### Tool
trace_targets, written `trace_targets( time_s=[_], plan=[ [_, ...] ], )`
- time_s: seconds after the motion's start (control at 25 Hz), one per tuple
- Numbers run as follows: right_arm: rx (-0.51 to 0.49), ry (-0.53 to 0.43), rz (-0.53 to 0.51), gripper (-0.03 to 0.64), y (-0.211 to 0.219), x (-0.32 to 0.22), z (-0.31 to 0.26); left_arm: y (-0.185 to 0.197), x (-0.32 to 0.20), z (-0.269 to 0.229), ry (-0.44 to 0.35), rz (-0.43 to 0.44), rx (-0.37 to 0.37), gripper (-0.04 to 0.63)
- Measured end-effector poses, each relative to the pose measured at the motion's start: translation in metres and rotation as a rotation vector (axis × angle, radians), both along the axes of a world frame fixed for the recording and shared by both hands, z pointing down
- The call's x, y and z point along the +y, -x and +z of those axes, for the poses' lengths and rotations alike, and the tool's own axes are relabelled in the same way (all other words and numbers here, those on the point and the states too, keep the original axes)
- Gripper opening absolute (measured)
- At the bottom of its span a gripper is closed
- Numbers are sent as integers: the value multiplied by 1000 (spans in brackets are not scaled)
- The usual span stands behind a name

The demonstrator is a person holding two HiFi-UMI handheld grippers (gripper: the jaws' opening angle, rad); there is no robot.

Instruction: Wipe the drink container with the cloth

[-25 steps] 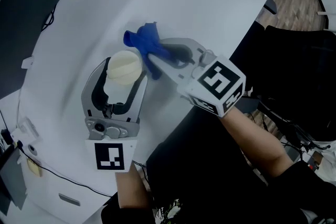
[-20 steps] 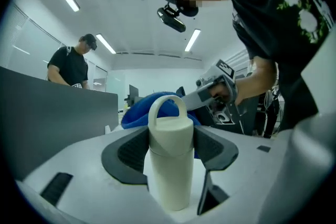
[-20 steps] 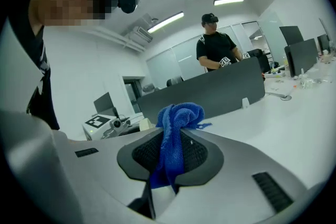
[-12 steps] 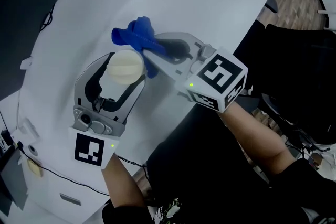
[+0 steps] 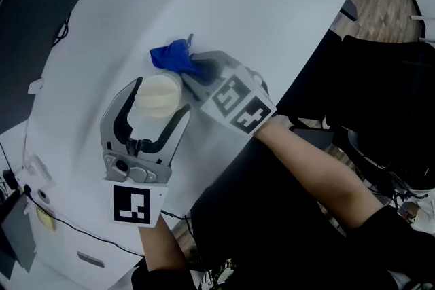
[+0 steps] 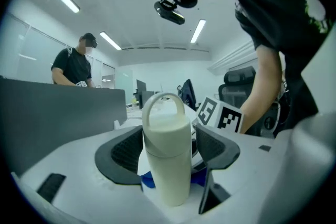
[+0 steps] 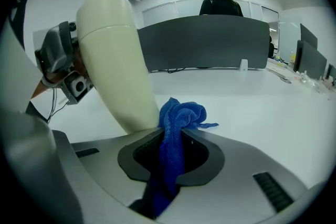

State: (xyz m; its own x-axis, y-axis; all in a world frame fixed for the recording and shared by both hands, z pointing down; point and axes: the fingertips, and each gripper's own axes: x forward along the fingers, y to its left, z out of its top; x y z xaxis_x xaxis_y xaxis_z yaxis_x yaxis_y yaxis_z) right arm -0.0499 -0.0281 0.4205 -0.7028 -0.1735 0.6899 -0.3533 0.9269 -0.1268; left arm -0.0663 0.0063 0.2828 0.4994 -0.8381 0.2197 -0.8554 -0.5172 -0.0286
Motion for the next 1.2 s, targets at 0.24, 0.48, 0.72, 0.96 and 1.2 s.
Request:
trace_targets(
  time_s=[0.24,0.48,0.72,0.96,1.2],
  plan=[
    [7,-97,8,51,-4,2,-2,8,-5,-6,-26,-472,21,287],
    [-47,-11,13,57,-7,1,-18,2,-3,2,-5,-306,5,270],
    [-440,13,89,61,-10,-14,-155,2,7,0,-15,158,23,267],
    [-402,9,54,60,-6,-8,-141,-5,0,-5,-17,196,48,267],
    [-173,-28,27,48,-1,-12,-56,-3,-3,-2,-17,166,63,266]
  ],
)
